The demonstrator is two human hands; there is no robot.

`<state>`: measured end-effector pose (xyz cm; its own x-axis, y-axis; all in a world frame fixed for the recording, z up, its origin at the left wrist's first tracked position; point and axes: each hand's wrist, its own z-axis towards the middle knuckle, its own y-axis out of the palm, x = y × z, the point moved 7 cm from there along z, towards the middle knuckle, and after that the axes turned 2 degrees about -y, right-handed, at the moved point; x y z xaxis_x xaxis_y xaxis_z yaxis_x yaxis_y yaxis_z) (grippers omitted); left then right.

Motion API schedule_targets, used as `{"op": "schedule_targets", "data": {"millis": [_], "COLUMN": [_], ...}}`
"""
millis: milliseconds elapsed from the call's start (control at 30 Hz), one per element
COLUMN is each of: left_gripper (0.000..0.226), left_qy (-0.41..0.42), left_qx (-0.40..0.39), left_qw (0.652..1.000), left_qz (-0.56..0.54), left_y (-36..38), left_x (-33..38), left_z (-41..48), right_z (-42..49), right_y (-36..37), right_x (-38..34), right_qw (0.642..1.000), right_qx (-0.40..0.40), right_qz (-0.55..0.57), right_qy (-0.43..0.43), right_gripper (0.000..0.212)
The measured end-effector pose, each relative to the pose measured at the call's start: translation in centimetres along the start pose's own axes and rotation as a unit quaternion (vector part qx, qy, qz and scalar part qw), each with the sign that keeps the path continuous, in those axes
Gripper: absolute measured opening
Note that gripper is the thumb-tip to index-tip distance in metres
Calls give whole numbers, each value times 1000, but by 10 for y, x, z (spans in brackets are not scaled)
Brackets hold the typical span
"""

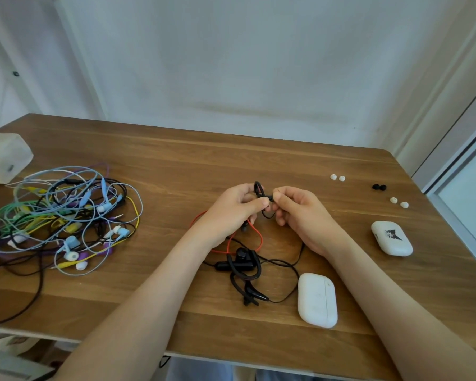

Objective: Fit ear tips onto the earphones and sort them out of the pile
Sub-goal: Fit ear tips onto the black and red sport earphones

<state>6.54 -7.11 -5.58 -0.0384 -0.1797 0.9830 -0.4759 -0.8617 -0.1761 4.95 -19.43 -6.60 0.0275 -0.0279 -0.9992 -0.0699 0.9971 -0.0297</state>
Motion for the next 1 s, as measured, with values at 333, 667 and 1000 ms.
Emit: {"op": "schedule_targets", "data": {"millis": [333, 667, 1000], "left_gripper": [14, 36, 16], "left_qy": [-5, -8, 6], "left_qx": [21, 42, 13], "left_qw": [999, 996, 1000], "left_qz": [31, 82, -3], "left_y": [-1, -1, 1], "left_x": [-4, -5, 4], "left_z": [2, 0, -6], "right_z": [-5, -10, -9], "right_y": [0, -1, 0], "right_x": [-2, -9, -13], "right_qw": [997, 973, 994], "right_qx": [42, 95, 59], "right_qz": [-63, -199, -34], "right_qy": [-14, -70, -82], "right_gripper": [18, 9, 21]}}
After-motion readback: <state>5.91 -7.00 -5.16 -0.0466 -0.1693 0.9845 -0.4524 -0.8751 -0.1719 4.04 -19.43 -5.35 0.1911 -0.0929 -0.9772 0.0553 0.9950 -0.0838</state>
